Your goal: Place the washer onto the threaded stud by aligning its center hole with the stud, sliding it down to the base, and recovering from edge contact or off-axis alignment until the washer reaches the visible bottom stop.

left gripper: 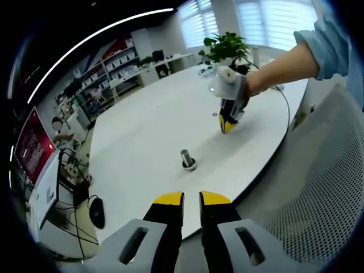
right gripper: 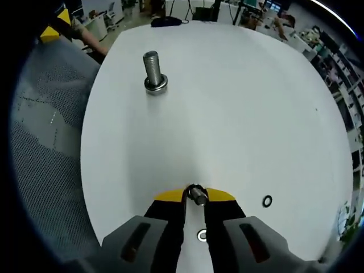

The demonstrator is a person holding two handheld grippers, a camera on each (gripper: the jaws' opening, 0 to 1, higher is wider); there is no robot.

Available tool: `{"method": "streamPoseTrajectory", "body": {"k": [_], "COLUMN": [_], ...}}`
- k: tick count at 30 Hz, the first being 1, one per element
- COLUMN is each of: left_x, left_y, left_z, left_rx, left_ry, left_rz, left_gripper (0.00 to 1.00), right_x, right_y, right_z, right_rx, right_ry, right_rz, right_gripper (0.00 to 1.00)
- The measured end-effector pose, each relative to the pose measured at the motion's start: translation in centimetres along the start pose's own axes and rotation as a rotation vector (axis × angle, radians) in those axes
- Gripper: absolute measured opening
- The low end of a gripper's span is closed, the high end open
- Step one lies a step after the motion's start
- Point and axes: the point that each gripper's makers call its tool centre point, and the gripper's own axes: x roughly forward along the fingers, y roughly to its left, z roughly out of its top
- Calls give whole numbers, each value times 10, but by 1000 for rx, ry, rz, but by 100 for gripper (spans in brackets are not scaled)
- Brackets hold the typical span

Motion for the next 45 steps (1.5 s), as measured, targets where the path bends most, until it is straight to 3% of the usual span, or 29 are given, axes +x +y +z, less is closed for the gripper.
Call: {"method": "streamPoseTrajectory", "body": {"k": [2,5,11,18,23,26,29,31,37,45], "left_x": [0,-1,-1,-1,-1,0,0,0,0,1], "left_y": [0,0,1,1,0,0,0,-1,0,0], "left_z": [0,1,2,2,4,2,1,1,0,-1], "left_rx": [-1,-1,-1,0,4,8,7,10,12,8], "left_ry": [-3,-8,-12,-9,-21,-9,-5,-2,-2,5], "left_rz": [1,1,1,0,-1,-3,-2,-3,-2,0], "left_gripper": [8,8,8,8,8,8,8,8,8,8], "right_x": [-1,-3,-15,-29,-33,-30,-28,-27,-22,-19], "right_y": [-3,-4,-4,-10,-15,-11,-12,-11,-12,-34], "right_z": [3,-3,-20,-42,-57,-63,-65,-61,-64,-61], "right_rx": [28,59,117,280,365,407,433,453,458,464], "right_ry": [-27,-16,-43,-159,-201,-210,-221,-262,-256,-257], "right_rz": [-16,-20,-33,-86,-128,-109,-118,-113,-128,-153], "right_gripper": [21,27,28,27,26,25,25,23,20,22]}}
